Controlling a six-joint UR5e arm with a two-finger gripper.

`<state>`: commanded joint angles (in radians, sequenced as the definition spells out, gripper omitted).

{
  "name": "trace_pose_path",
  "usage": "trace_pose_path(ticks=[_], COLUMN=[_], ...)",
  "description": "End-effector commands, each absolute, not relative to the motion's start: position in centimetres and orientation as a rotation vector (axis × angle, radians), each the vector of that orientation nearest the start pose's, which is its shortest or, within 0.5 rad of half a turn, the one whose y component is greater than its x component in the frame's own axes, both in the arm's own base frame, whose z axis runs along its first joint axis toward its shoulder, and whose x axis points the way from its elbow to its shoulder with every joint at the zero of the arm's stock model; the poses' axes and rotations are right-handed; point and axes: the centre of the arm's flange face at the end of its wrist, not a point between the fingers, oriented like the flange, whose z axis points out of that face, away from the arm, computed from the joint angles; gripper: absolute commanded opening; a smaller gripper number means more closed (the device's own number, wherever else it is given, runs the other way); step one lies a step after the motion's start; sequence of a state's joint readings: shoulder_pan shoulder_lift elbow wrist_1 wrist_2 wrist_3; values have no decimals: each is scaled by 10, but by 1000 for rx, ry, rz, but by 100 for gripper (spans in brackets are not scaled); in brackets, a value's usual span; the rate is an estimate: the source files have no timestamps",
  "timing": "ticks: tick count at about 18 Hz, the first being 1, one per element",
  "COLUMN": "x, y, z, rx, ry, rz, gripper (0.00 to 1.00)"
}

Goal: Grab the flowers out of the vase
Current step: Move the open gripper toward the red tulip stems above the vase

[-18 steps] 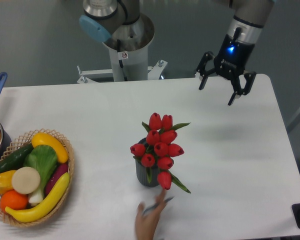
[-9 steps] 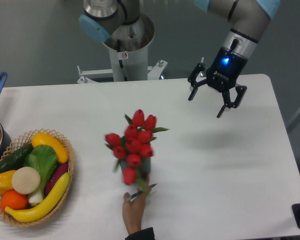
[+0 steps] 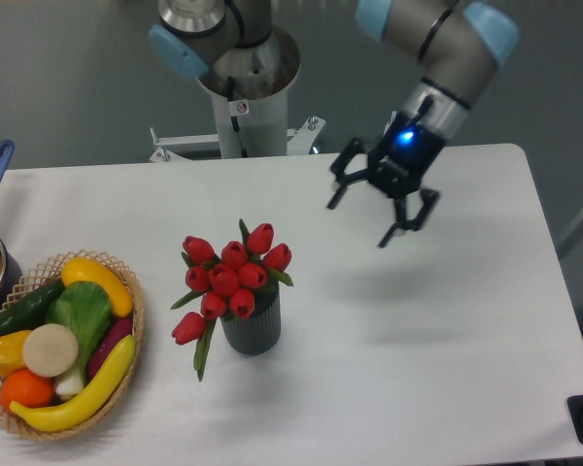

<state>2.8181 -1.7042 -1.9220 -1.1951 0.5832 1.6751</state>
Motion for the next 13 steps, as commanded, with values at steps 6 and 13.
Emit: trace_pose_path(ticks=[6,13], x=[-377,-372], y=[391,412], z=[316,309], rx=[-2016,-2004], ry=[443,485], rz=[-258,-281], gripper=[100,100])
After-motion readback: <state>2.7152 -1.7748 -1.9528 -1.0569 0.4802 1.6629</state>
